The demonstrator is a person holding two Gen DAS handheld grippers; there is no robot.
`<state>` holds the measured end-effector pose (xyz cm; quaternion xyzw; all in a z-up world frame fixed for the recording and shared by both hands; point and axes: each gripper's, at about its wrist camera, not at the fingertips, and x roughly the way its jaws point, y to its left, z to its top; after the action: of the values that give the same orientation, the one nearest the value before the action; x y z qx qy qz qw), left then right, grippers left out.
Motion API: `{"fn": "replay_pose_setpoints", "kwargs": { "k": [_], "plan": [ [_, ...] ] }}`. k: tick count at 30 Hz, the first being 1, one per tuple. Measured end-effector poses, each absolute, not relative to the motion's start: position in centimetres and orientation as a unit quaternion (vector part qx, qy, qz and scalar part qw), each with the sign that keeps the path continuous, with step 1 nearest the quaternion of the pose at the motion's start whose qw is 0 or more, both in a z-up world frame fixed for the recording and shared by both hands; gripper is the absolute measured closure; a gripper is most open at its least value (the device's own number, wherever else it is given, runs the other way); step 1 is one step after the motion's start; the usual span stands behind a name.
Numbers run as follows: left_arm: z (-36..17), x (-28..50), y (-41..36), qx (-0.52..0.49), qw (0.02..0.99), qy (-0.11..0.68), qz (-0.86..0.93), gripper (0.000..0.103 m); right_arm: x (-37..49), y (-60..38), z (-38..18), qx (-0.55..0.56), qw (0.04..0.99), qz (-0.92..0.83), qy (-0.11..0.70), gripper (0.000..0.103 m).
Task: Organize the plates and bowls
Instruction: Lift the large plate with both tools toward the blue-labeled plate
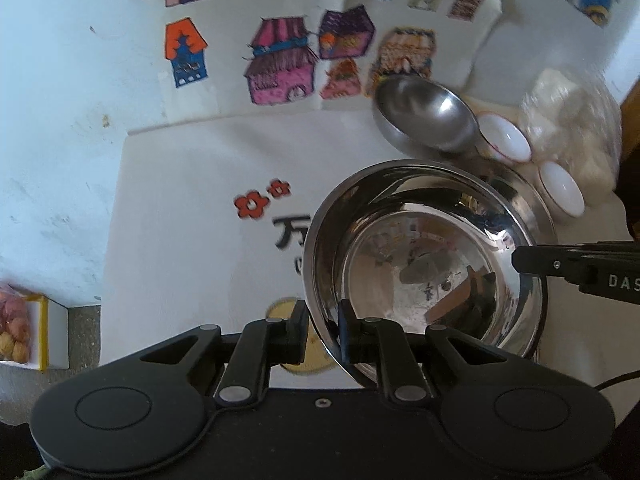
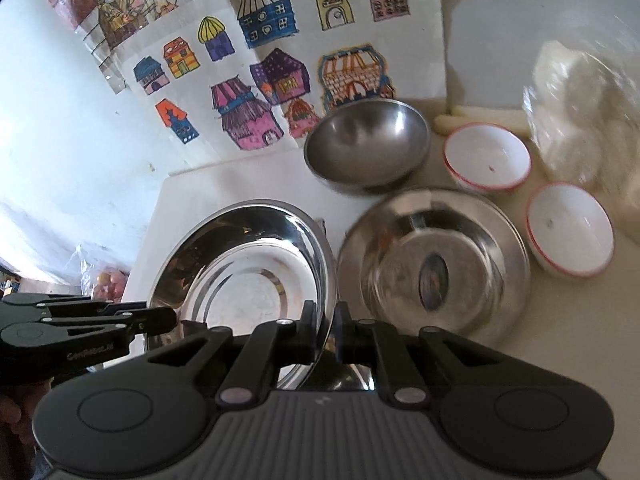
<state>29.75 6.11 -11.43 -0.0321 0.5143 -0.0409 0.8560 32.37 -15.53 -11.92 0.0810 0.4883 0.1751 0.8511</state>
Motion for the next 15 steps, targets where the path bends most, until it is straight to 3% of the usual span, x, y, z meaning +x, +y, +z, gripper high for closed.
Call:
{"fn": "replay_pose_setpoints", "kwargs": {
  "k": [15],
  "plan": [
    [-12.4,27.0,3.9,0.027,0.837,0.544,-0.055,0.084,27.9,-16.7,-13.7,0.070,0.833,0.180,0.519,0.091]
  ]
}}
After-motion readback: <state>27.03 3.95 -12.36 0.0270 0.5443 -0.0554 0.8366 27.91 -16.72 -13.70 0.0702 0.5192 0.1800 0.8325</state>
